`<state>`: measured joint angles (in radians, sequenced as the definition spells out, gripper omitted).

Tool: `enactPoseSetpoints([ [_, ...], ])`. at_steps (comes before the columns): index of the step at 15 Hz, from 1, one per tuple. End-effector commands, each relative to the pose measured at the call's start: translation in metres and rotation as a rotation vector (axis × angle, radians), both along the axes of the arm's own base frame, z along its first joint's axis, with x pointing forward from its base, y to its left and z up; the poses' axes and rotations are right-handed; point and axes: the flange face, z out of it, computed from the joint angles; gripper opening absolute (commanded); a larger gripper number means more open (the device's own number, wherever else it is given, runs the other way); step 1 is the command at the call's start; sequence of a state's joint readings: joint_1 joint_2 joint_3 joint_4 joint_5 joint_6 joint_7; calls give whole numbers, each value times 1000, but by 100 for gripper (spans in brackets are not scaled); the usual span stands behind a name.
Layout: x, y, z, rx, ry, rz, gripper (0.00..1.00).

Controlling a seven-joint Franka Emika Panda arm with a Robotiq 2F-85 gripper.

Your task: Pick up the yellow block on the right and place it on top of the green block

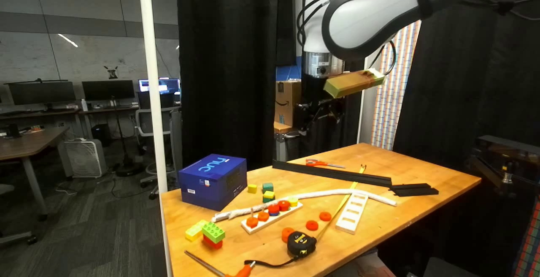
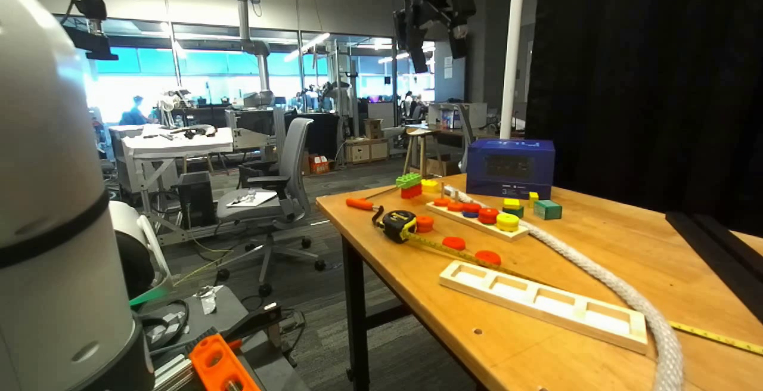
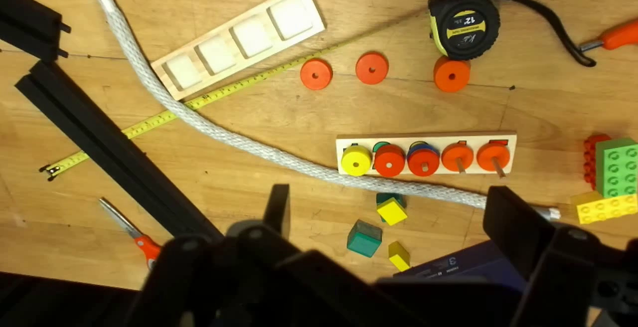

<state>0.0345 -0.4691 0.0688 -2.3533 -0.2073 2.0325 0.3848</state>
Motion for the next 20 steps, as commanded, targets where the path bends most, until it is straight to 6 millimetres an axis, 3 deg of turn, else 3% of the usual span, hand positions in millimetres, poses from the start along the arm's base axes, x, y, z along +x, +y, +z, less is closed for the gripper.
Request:
enactPoseSetpoints([
  [1,-37,-13,34,86,-59,-8,100],
  [7,-76,-25,77,291,17,6,100],
  [15,-101,-19,76,221,161,-84,100],
  [16,-95,-22,66,237,153,-54,100],
  [20,-95,-21,61,233,167,-56,100],
])
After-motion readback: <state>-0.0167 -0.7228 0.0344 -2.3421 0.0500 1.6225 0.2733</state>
